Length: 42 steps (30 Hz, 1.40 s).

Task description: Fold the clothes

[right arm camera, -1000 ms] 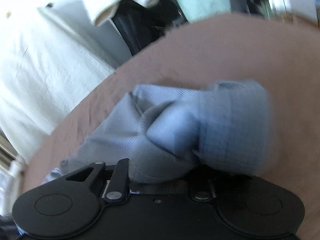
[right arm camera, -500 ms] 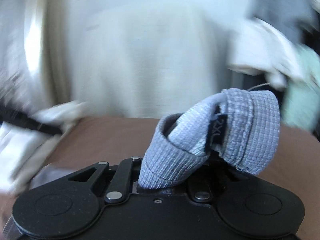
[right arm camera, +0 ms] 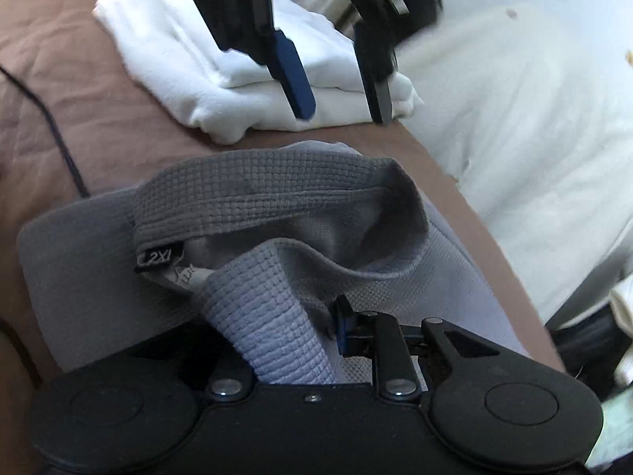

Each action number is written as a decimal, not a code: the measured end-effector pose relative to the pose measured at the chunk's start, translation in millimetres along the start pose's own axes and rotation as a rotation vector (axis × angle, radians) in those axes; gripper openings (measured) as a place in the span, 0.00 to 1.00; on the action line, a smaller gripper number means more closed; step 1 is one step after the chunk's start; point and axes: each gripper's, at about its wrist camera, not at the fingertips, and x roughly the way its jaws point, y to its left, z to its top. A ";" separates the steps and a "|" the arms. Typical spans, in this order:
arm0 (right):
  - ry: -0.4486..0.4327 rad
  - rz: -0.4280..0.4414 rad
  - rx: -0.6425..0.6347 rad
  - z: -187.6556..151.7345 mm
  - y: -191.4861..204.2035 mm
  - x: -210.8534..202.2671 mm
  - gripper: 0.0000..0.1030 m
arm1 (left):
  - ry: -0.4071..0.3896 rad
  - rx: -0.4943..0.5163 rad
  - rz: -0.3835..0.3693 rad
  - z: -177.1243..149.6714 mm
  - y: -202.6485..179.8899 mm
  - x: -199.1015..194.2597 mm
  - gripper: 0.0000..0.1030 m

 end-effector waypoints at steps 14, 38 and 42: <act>-0.096 0.302 0.273 -26.6 -44.0 -53.1 0.26 | 0.083 0.176 0.017 -11.9 -35.9 21.9 0.45; -0.001 -0.008 0.705 -154.0 -119.8 -154.9 0.58 | 0.249 0.423 0.200 -88.1 -76.8 64.6 0.06; 0.090 -0.033 0.571 -166.0 -91.4 -145.1 0.58 | 0.127 0.300 0.219 -81.6 -63.8 17.1 0.05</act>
